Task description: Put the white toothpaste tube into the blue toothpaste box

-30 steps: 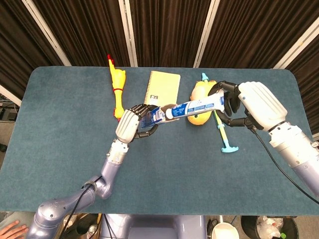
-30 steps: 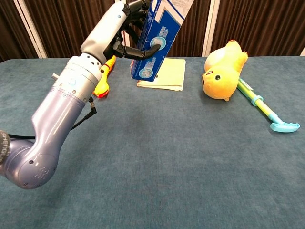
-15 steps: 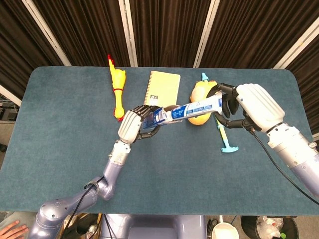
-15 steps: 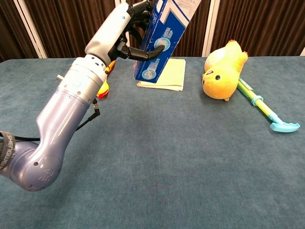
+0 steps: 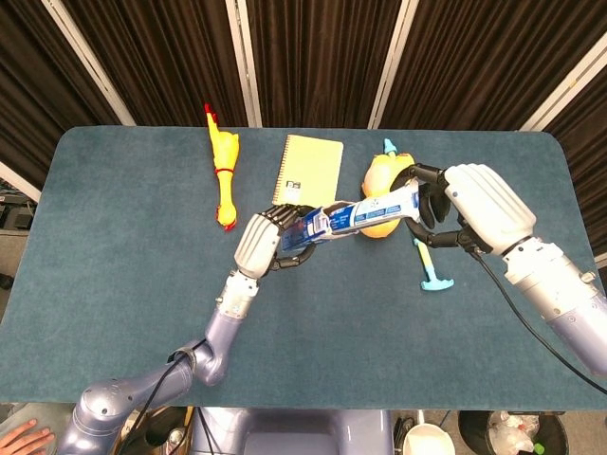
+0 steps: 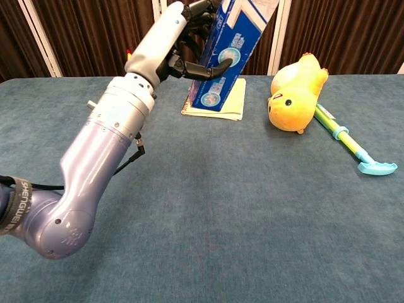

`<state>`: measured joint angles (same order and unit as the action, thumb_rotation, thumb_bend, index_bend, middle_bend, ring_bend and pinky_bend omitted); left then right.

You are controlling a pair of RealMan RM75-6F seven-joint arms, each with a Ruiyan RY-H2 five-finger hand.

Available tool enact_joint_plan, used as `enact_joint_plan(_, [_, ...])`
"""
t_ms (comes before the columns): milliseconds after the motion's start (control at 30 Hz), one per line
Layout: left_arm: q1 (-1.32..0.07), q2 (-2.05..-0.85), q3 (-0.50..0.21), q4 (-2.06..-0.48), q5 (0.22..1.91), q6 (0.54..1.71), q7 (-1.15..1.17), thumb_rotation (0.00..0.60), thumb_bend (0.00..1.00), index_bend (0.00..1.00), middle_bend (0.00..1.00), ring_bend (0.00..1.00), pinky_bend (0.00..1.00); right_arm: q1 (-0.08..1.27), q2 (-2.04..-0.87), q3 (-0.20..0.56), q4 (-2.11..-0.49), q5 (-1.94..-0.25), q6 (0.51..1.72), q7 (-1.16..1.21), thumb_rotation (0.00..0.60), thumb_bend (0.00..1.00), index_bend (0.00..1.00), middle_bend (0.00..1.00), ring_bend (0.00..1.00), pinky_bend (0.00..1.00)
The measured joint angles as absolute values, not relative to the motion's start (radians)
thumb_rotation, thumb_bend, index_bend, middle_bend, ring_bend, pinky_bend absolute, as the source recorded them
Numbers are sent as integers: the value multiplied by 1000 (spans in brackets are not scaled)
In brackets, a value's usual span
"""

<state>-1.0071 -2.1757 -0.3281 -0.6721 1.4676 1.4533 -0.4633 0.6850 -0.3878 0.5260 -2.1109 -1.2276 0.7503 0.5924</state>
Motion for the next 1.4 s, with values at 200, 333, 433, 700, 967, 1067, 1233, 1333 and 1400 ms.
enact_joint_plan(200, [-1013,-2191,-326,-689,1472,1453,-452,600,364,277,393,377,458,678,-405,512,-2136,-1217,771,555,600,527,815,737,690,608])
enact_joint_plan(333, [-1022,-2201,-334,-697,1472,1452,-445,600,364,277,392,376,458,678,-412,506,-2143,-1215,775,536,600,527,815,737,690,608])
enact_joint_plan(433, [-1031,-2207,-341,-707,1473,1453,-441,600,364,277,392,376,458,677,-414,504,-2145,-1213,776,534,600,527,815,737,690,608])
enact_joint_plan(700, [-1052,-2213,-362,-744,1472,1452,-416,600,364,276,391,376,458,678,-427,495,-2144,-1214,774,519,600,527,812,738,690,608])
enact_joint_plan(967, [-1067,-2210,-385,-790,1471,1451,-396,600,364,275,393,376,458,679,-432,480,-2143,-1223,761,485,600,519,352,459,359,465])
enact_joint_plan(1067, [-1070,-2207,-392,-801,1472,1457,-395,600,365,276,393,376,458,681,-434,472,-2139,-1229,749,468,600,460,121,268,181,342])
enact_joint_plan(1233, [-1063,-2200,-393,-807,1474,1464,-401,600,366,276,392,376,458,681,-432,456,-2135,-1235,740,410,600,400,0,116,54,231])
enact_joint_plan(1333, [-1055,-2195,-391,-809,1474,1467,-404,600,366,276,393,376,458,681,-433,443,-2132,-1228,735,366,600,399,0,62,22,200])
enact_joint_plan(1400, [-1046,-2191,-389,-812,1472,1470,-410,600,367,277,393,376,458,681,-434,435,-2129,-1221,731,339,600,399,0,45,11,188])
